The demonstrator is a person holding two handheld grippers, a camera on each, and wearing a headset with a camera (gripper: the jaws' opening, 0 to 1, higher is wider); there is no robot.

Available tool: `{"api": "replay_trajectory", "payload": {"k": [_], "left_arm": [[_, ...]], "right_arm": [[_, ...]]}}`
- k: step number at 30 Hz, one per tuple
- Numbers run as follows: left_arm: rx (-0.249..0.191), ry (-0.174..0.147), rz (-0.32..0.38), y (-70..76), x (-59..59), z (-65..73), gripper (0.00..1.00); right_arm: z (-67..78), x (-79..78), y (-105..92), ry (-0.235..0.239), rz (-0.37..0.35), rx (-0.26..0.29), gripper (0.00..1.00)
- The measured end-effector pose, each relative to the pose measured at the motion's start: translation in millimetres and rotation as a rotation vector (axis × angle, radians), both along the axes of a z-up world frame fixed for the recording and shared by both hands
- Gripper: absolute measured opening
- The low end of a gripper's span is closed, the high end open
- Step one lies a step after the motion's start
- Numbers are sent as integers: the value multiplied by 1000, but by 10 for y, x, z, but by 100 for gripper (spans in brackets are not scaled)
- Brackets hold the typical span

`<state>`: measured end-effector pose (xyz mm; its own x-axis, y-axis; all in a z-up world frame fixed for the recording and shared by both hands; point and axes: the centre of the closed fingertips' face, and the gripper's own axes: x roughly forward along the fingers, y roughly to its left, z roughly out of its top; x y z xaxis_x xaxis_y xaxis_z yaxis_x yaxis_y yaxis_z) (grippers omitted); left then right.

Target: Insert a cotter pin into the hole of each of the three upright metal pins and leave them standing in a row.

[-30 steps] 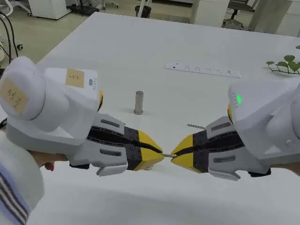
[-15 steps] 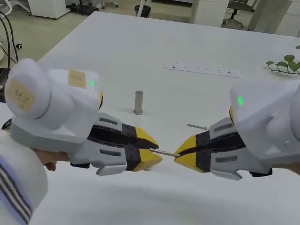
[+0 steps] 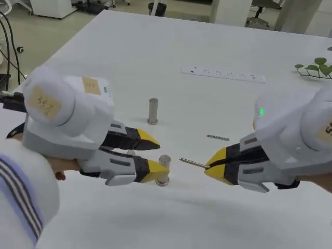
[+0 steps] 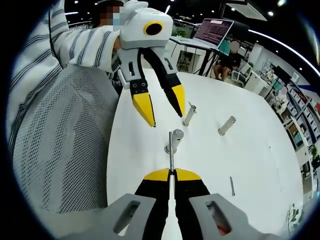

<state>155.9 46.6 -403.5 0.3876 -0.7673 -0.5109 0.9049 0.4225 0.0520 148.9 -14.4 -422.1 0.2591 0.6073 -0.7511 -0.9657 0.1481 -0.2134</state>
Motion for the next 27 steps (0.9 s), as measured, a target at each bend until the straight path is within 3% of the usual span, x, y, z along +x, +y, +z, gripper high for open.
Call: {"api": "replay_trajectory", "payload": {"k": [3,14,27], "left_arm": [[2,15,10,-20,52,-47,31],[101,33,-18,-36,114,-244,27],[139,32,-62,-46,173,-314,17]], "right_arm": [[-68,42,-5,16,-20,-13,0],[-264,155,8,-15,8,-107,0],[-319,209,51,-3,8,-117,0]]}}
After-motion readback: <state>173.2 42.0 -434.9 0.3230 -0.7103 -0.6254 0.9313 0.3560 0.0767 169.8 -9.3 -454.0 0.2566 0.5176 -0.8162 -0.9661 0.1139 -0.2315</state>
